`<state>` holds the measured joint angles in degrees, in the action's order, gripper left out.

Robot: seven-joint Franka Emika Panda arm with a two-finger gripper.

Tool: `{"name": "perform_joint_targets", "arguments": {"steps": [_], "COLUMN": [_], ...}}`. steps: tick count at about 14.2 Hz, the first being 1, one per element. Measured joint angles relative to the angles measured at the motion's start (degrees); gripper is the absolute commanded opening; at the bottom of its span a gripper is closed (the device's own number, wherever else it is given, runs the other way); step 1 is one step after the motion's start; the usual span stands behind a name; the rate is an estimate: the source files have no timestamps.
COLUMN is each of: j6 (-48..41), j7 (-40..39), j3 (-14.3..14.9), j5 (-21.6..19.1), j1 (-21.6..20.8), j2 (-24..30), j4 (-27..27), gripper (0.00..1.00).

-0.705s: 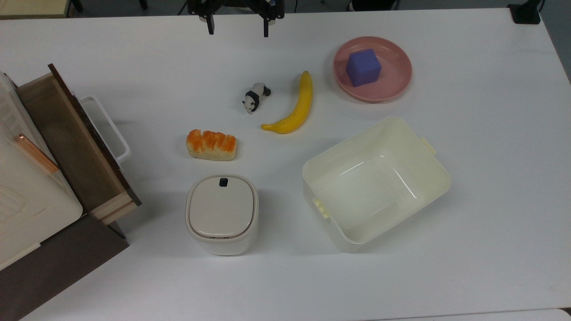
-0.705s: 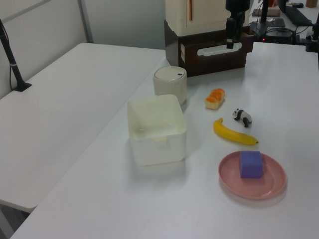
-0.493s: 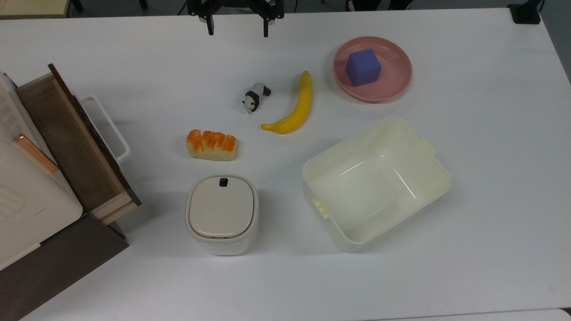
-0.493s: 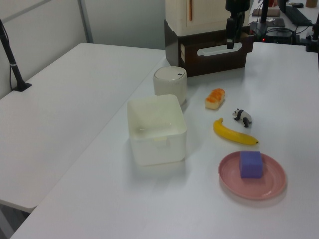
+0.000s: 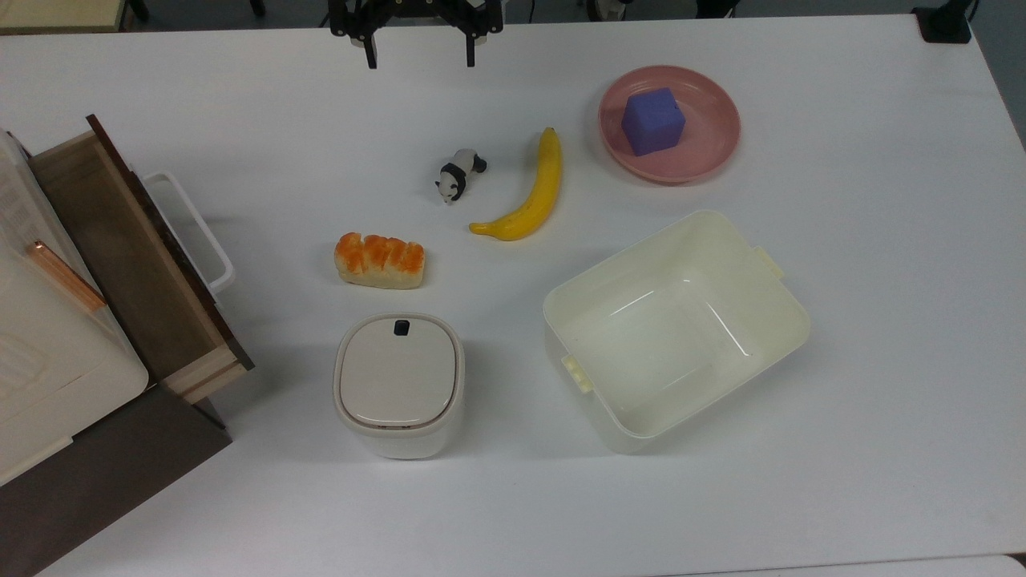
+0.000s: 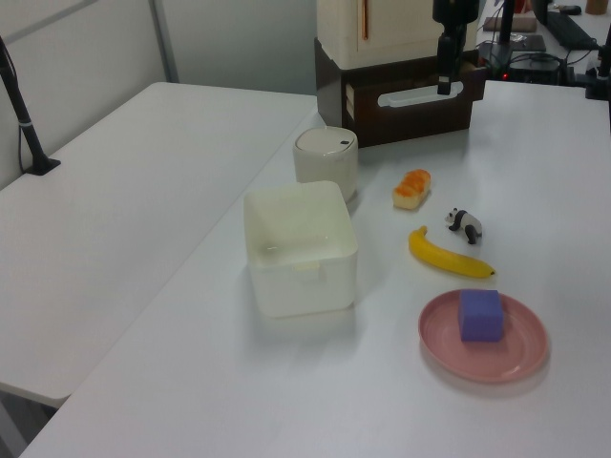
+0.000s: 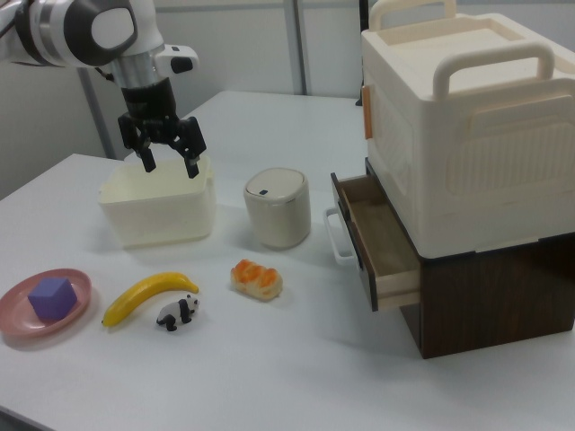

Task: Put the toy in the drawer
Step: 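Lower the gripper onto the panda toy and close on it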

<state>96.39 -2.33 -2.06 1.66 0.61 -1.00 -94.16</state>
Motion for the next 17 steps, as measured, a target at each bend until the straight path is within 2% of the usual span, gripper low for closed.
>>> {"name": "perform_joint_targets", "arguments": {"steps": [6,9,10,15,17], "j6": [0.0,0.0,0.5,13.4,17.7], "j7": [-1.7,-0.8,1.6,11.4,14.4], "j3": [0.0,0.1,0.1,0.0,-0.1], "j5": [0.2,0.1,0.1,0.1,0.1], "j1": [0.3,1.6,1.7,1.4,1.3], "j2": [-0.2,-0.5,-0.7,-1.5,-2.2], "j4": [-6.9,-12.4,-15.2,-24.8,-27.0], "gripper": [1.00,1.00,1.00,0.99,0.93]}}
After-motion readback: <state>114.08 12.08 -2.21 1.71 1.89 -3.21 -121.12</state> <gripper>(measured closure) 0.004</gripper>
